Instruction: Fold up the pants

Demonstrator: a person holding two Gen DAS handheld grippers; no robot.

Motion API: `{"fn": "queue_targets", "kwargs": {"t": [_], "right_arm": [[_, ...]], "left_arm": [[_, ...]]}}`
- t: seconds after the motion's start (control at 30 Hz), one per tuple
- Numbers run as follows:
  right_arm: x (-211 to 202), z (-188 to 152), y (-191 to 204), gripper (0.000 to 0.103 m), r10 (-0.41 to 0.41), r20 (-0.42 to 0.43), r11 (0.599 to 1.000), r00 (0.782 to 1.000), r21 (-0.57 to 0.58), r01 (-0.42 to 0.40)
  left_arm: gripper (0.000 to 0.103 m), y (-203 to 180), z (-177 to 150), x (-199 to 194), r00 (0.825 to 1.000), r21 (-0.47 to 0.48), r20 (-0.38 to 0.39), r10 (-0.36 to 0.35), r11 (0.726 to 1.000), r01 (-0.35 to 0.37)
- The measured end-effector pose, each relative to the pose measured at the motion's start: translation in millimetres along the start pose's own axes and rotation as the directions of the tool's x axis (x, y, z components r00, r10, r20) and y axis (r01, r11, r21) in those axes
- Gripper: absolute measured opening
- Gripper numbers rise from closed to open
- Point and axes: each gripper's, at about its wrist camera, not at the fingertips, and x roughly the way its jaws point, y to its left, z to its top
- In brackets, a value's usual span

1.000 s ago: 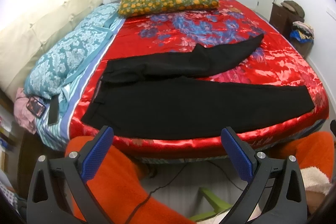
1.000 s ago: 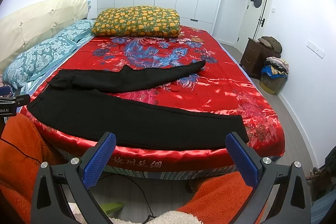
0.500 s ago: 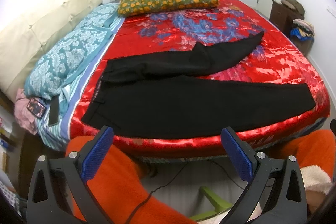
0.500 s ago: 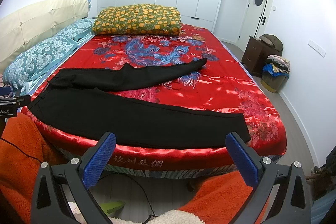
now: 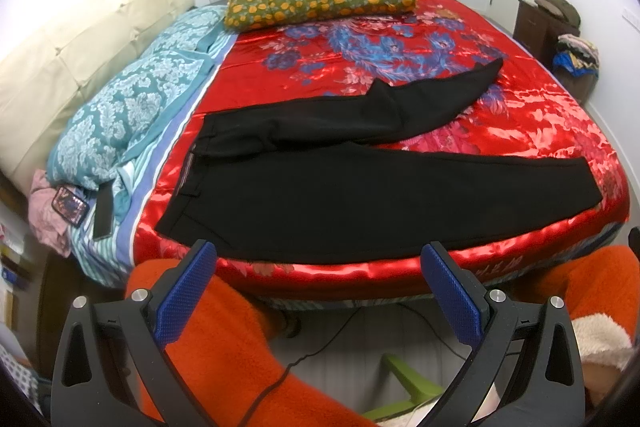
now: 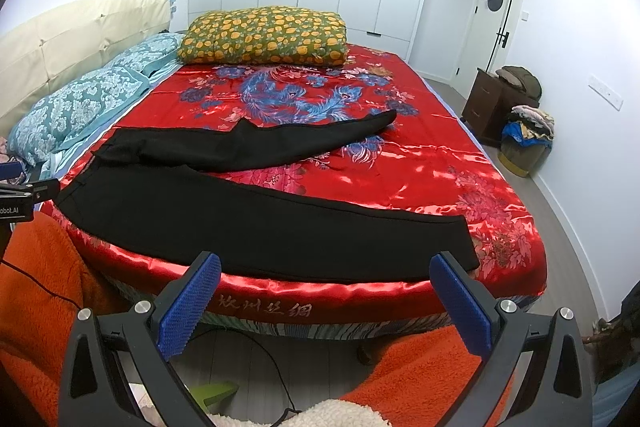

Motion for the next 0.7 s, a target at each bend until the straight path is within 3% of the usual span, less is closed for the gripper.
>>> {"fn": "queue_targets", "kwargs": {"t": [0.7], "right_arm": [[8.9, -0.3, 2.7, 0.103, 0.015, -0.027, 1.000, 1.000, -0.009, -0.016]], "left_arm": [[0.102, 2.4, -2.4, 13.0, 1.000, 0.007, -0.028, 0.004, 1.000, -0.004]]}}
